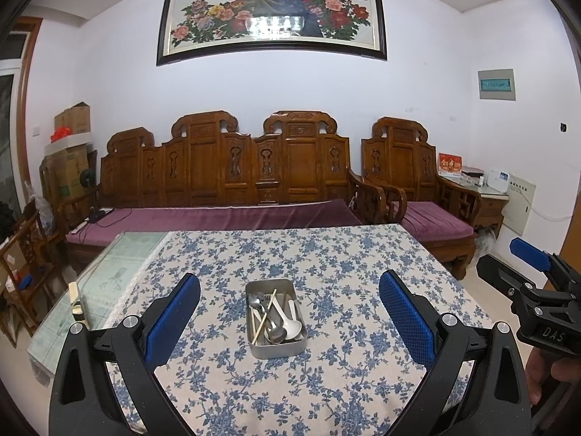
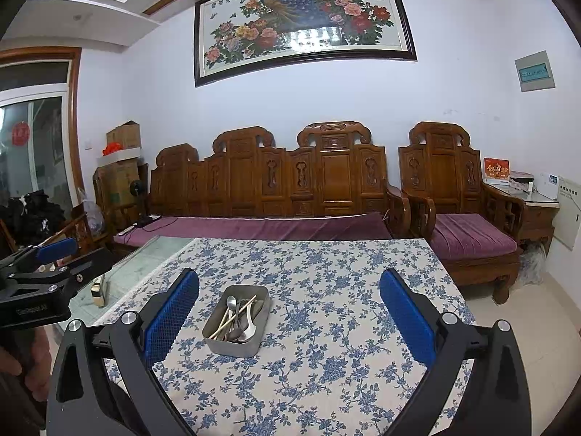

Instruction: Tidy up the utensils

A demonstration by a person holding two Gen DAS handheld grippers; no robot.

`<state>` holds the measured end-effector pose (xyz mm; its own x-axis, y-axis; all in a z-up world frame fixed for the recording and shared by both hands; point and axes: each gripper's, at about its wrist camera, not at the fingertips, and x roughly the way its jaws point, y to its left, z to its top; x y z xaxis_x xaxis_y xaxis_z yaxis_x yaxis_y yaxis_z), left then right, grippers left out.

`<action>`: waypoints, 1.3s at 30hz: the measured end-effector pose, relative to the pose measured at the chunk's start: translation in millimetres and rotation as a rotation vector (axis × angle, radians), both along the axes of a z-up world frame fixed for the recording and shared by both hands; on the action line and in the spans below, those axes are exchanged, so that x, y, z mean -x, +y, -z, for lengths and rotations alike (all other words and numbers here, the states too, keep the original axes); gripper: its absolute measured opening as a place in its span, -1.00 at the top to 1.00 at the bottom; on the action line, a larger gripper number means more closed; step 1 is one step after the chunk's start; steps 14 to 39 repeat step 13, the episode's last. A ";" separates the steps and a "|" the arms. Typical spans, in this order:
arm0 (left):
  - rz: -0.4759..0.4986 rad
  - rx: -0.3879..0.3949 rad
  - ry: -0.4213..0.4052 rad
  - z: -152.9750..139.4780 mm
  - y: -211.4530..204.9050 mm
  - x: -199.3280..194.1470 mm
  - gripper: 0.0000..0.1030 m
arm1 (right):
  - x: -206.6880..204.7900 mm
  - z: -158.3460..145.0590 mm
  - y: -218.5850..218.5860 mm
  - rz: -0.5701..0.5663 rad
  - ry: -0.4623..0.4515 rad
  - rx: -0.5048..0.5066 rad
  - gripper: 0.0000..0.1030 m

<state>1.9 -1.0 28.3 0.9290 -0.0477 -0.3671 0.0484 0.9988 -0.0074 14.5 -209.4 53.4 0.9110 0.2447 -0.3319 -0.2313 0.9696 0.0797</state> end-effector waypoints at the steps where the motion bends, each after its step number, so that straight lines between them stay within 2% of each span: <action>1: 0.001 0.001 0.000 -0.5 0.4 -0.2 -0.85 | 1.1 -0.9 0.8 0.000 -0.001 0.001 -0.95; 39: 0.010 0.011 -0.007 0.6 3.4 0.3 -0.85 | 1.5 -2.2 2.5 0.001 -0.003 0.001 -0.95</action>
